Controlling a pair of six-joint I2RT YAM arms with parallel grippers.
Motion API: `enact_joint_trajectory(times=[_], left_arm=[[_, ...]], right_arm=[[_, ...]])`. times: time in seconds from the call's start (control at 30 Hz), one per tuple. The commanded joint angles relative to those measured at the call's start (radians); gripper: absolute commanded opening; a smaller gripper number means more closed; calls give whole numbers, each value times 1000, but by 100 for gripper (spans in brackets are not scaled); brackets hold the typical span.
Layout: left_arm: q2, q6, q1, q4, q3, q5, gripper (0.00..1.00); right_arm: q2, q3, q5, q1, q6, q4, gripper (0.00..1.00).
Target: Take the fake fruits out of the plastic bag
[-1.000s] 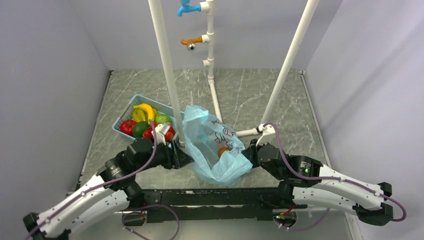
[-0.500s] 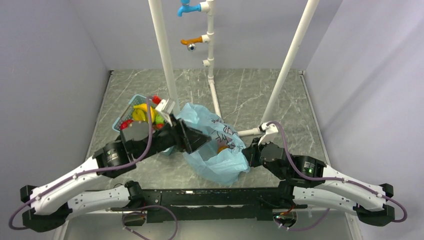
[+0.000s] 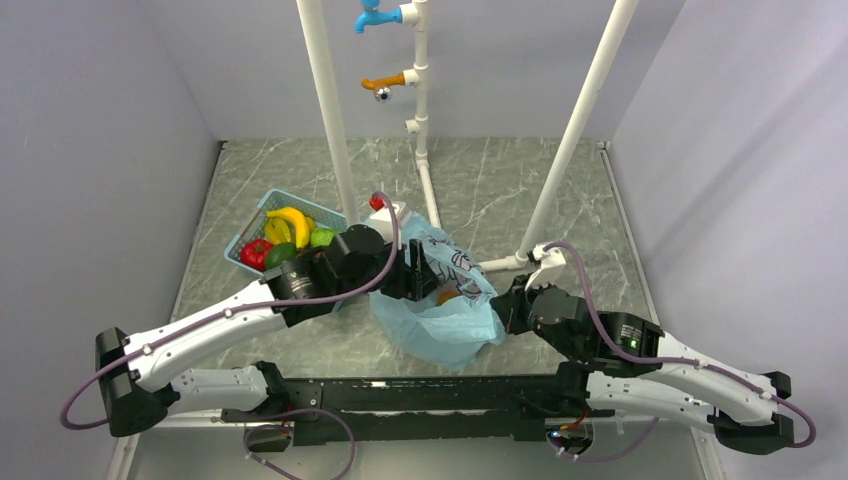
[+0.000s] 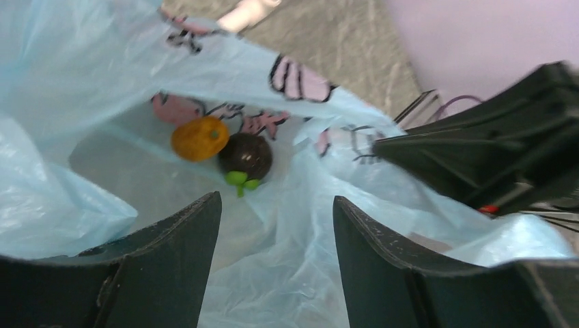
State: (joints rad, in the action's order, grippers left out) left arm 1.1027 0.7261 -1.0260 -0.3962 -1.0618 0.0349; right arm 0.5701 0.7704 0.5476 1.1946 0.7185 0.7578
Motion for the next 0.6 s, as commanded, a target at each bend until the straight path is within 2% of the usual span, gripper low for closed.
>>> enact_joint_trajectory(times=[0.0, 0.13, 0.33, 0.47, 0.57], left_arm=[[38, 6, 15, 6, 54, 8, 65], [84, 30, 16, 48, 90, -22, 61], [91, 46, 14, 125, 157, -61, 52], [81, 55, 15, 195, 218, -91, 54], [111, 71, 14, 310, 266, -129, 55]], right_arm=[[3, 2, -33, 0, -19, -36, 0], [3, 15, -42, -1, -41, -29, 0], [-18, 46, -88, -1, -135, -132, 0], [25, 100, -99, 0, -158, -173, 0], [41, 127, -68, 0, -131, -143, 0]])
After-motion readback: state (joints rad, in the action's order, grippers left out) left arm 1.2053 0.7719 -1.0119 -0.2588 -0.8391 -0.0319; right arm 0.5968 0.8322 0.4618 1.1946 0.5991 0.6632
